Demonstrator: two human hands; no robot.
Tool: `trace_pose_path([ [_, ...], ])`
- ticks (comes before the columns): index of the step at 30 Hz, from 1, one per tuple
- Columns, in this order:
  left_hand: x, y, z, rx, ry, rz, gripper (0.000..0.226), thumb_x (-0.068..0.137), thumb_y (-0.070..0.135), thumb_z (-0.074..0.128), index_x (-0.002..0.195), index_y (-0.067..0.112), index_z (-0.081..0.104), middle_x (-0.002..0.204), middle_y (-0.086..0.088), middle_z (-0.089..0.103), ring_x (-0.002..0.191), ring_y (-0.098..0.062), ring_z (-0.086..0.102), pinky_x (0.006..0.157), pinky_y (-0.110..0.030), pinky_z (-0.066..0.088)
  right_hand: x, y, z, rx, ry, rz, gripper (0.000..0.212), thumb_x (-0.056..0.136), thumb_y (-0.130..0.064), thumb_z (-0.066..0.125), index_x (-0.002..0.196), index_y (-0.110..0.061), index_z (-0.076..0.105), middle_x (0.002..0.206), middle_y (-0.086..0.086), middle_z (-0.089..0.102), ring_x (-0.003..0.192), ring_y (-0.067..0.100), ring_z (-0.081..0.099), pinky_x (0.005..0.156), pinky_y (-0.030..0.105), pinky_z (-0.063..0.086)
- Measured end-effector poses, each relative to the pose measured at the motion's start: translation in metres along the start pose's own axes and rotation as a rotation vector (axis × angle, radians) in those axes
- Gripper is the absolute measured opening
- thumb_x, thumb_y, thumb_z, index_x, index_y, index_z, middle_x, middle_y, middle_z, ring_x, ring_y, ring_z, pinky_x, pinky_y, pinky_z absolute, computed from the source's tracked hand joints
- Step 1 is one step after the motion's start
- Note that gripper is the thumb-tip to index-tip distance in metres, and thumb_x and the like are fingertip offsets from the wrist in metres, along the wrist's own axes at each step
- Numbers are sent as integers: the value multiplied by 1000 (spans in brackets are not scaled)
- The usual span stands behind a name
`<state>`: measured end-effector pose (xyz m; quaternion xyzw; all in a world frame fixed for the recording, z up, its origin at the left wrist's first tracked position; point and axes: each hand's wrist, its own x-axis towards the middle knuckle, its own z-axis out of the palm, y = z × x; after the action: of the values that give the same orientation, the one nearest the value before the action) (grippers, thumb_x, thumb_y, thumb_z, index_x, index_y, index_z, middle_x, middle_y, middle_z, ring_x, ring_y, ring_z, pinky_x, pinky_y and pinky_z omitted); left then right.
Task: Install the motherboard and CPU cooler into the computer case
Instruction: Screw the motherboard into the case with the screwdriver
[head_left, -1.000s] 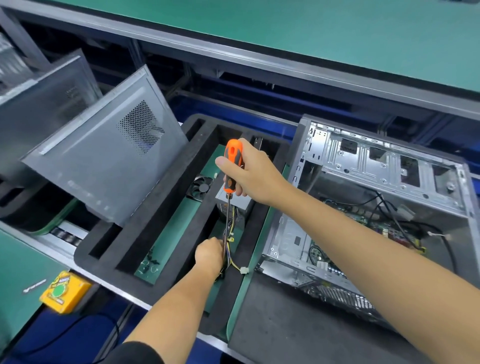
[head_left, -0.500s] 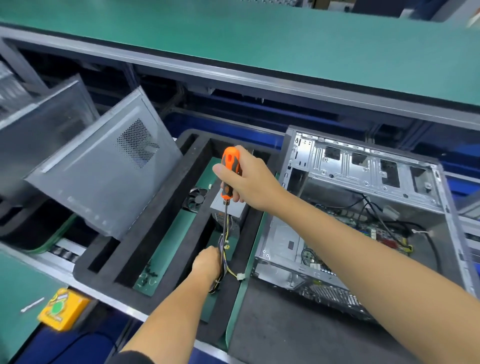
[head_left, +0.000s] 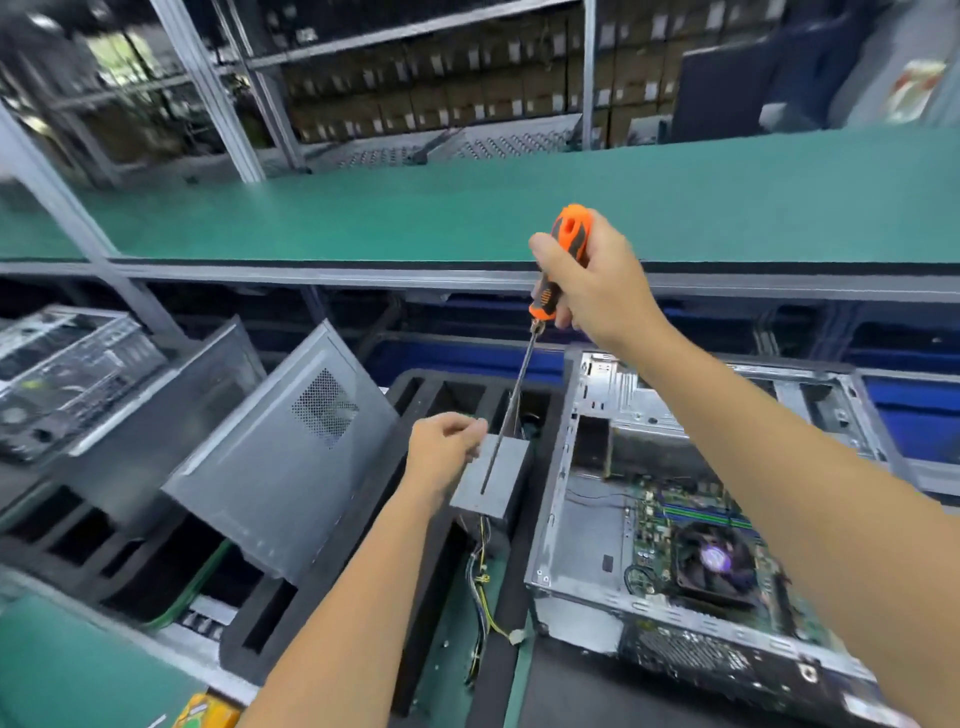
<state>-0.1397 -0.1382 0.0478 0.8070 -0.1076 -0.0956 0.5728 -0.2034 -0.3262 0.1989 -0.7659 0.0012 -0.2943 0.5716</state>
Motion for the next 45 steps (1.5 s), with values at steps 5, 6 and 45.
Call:
trace_pose_path([
  [5, 10, 31, 48, -116, -160, 55, 12, 87, 21, 66, 78, 19, 72, 65, 4, 67, 62, -6, 59, 60, -20, 49, 11, -21, -61, -48, 187, -58, 26, 97, -30, 54, 87, -11, 40, 85, 38, 55, 42, 12, 53, 40, 20, 43],
  [6, 11, 34, 59, -130, -180, 57, 11, 87, 21, 66, 80, 18, 73, 69, 2, 68, 65, -9, 60, 64, -24, 52, 10, -24, -74, -68, 224, -72, 26, 97, -30, 55, 85, -12, 39, 84, 39, 55, 42, 11, 52, 40, 19, 43],
  [45, -45, 34, 234, -221, -672, 35, 21, 89, -4, 59, 81, 10, 73, 70, -7, 69, 64, -14, 63, 66, -22, 53, -90, -27, -249, -410, 733, 43, 31, 98, -30, 52, 74, -19, 36, 70, 11, 42, 51, 21, 50, 41, 19, 43],
])
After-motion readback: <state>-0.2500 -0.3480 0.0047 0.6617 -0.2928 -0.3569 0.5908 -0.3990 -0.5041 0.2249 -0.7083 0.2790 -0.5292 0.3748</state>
